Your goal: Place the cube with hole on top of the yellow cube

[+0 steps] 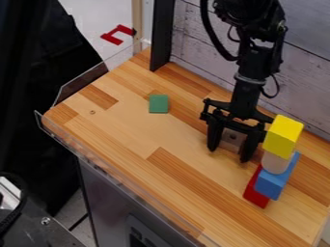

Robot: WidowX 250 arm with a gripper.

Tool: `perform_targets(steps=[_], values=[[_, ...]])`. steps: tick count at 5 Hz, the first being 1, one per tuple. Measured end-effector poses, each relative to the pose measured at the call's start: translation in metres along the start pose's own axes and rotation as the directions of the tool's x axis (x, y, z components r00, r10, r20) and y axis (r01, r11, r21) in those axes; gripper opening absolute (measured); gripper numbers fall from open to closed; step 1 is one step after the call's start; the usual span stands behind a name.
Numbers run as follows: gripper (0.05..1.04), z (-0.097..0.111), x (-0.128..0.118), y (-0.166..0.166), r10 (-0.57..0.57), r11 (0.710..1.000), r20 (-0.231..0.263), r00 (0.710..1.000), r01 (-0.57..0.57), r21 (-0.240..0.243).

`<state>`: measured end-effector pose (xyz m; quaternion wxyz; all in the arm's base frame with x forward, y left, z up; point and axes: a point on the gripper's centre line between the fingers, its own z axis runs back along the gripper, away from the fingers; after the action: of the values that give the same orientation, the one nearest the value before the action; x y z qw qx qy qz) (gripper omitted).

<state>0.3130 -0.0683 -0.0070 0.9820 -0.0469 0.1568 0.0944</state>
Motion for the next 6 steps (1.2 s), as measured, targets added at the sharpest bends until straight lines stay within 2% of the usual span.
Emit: perform_targets(steps=[1, 2, 3, 4, 5, 6], values=[[0.505, -0.001, -0.002, 0.003, 0.036, 0.999, -0.009, 0.999, -0.036, -0.002], [0.505, 0.014, -0.012, 0.012, 0.086, 0.995, 0.016, 0.996, -0.086, 0.040], [0.505, 0.069, -0.025, 0.019, 0.145, 0.987, 0.207, 0.968, -0.155, 0.030], [0.505, 0.116, -0.046, 0.017, 0.118, 0.991, 0.324, 0.939, -0.132, 0.022], [0.505, 0.152, -0.072, 0.009, 0.078, 0.994, 0.325, 0.942, -0.097, 0.042], [0.505, 0.170, -0.099, -0.008, 0.015, 0.998, 0.310, 0.950, -0.033, 0.052]])
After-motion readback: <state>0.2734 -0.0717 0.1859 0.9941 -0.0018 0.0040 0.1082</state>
